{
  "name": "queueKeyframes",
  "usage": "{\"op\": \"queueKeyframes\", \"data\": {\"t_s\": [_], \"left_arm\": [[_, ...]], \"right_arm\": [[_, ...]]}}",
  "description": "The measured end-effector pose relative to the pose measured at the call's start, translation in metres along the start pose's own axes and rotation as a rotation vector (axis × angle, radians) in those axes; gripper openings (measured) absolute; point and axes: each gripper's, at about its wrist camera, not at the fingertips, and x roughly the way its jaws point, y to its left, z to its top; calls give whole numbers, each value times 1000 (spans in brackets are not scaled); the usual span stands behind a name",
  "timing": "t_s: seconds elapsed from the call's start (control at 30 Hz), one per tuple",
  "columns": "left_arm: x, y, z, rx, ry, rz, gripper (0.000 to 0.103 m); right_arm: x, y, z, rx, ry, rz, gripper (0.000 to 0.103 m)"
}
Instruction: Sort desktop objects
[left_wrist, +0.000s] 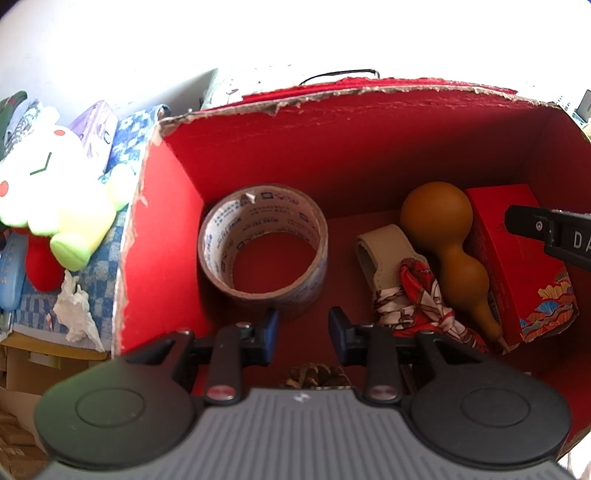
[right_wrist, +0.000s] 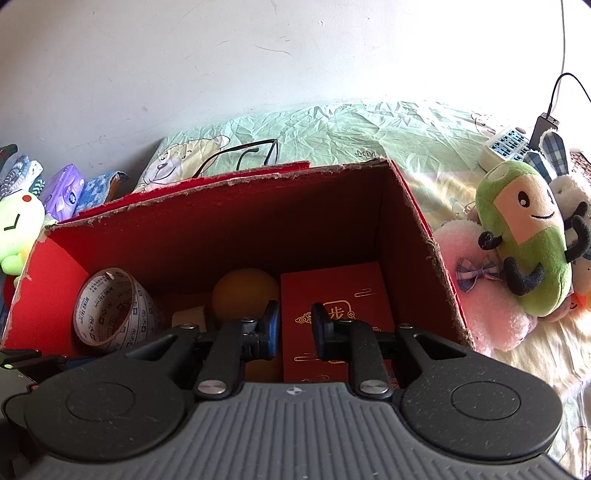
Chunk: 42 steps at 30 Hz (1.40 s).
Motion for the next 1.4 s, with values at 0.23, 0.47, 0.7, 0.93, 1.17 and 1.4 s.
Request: {"op": "queueKeyframes", "data": {"t_s": [0.23, 0.47, 0.7, 0.93, 1.17, 1.4], "left_arm": [[0, -1, 1, 3, 2, 4, 34], [1, 0, -3, 10, 4, 22, 35], [-1, -5, -2, 17, 6, 31, 35], [-2, -5, -1, 24, 7, 16, 39], [-14, -7, -7, 13, -22, 16, 39], [-49, -16, -11, 25, -130, 10, 71]], "right_arm": [[0, 0, -1, -4, 4, 1, 21], [1, 1, -1, -19, 14, 9, 21], [0, 3, -2, -38, 11, -4, 21], [-7, 2, -3, -35, -22, -31, 29], [-18, -1, -5, -19, -8, -8, 29], [-38, -5, -5, 6, -29, 0, 30]]}}
